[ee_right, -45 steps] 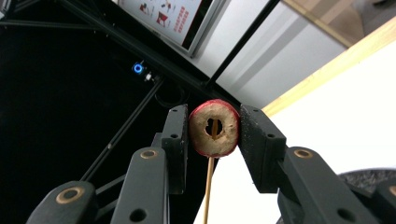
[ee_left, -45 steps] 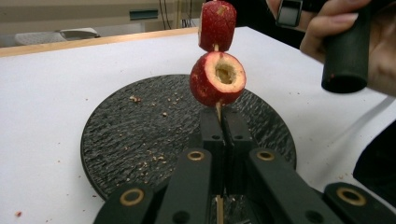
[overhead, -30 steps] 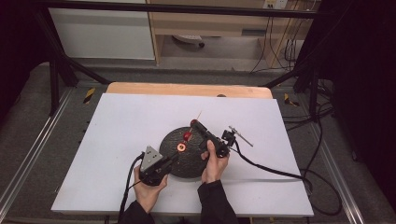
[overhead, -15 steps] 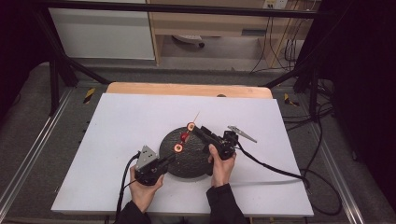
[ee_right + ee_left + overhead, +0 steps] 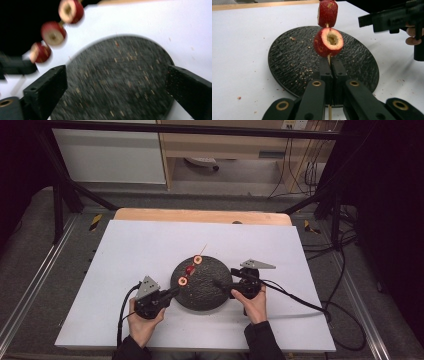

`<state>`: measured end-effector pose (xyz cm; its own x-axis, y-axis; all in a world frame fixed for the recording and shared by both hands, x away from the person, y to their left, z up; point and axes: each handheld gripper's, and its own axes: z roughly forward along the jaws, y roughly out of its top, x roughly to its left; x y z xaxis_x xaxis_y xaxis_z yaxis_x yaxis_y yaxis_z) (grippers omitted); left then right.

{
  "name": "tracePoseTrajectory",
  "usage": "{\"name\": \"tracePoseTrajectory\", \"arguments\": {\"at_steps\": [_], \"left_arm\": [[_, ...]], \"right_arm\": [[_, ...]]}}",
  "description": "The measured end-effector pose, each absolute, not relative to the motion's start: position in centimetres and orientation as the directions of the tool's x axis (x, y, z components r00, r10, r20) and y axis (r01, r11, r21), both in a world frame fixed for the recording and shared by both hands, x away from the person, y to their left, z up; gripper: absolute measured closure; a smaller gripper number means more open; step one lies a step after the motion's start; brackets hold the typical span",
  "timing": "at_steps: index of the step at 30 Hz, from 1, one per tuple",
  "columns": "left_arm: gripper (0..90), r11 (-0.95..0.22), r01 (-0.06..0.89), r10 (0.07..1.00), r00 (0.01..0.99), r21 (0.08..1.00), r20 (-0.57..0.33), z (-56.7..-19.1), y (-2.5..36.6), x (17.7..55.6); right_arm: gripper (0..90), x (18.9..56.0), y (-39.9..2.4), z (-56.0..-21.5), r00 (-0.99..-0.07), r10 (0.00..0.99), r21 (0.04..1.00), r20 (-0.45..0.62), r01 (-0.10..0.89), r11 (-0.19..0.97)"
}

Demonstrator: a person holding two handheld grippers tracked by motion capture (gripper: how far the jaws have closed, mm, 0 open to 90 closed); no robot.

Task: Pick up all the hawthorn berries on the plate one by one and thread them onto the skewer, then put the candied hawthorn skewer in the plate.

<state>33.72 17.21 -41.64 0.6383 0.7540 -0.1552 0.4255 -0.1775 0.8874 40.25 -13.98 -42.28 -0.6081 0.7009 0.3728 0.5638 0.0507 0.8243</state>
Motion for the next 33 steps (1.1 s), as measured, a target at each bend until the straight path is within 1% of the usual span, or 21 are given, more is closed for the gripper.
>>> {"name": "tracePoseTrajectory", "arguments": {"at_steps": [5, 11, 16, 25, 33], "left_arm": [[88.6, -0.208, 0.439, 0.750, 0.645, 0.874, -0.146, -41.3, 17.8, 34.1], [88.5, -0.250, 0.454, 0.748, 0.651, 0.855, -0.127, -40.8, 18.2, 34.8], [88.6, -0.268, 0.460, 0.750, 0.651, 0.846, -0.117, -40.2, 18.4, 35.4], [88.6, -0.309, 0.489, 0.746, 0.657, 0.815, -0.111, -39.8, 17.6, 36.7], [88.6, -0.362, 0.521, 0.738, 0.667, 0.773, -0.103, -40.3, 15.7, 38.0]], "right_arm": [[1.2, 39.7, -15.0, -43.2, -0.636, 0.714, 0.808, 0.291, 0.563, 0.173], [0.5, 38.9, -16.8, -44.1, -0.652, 0.723, 0.787, 0.227, 0.560, 0.258], [0.5, 38.2, -18.6, -44.5, -0.646, 0.735, 0.772, 0.204, 0.568, 0.285], [0.5, 36.8, -21.3, -45.0, -0.672, 0.723, 0.765, 0.160, 0.547, 0.339], [0.5, 36.0, -23.3, -45.3, -0.653, 0.737, 0.761, 0.177, 0.566, 0.318]]}}
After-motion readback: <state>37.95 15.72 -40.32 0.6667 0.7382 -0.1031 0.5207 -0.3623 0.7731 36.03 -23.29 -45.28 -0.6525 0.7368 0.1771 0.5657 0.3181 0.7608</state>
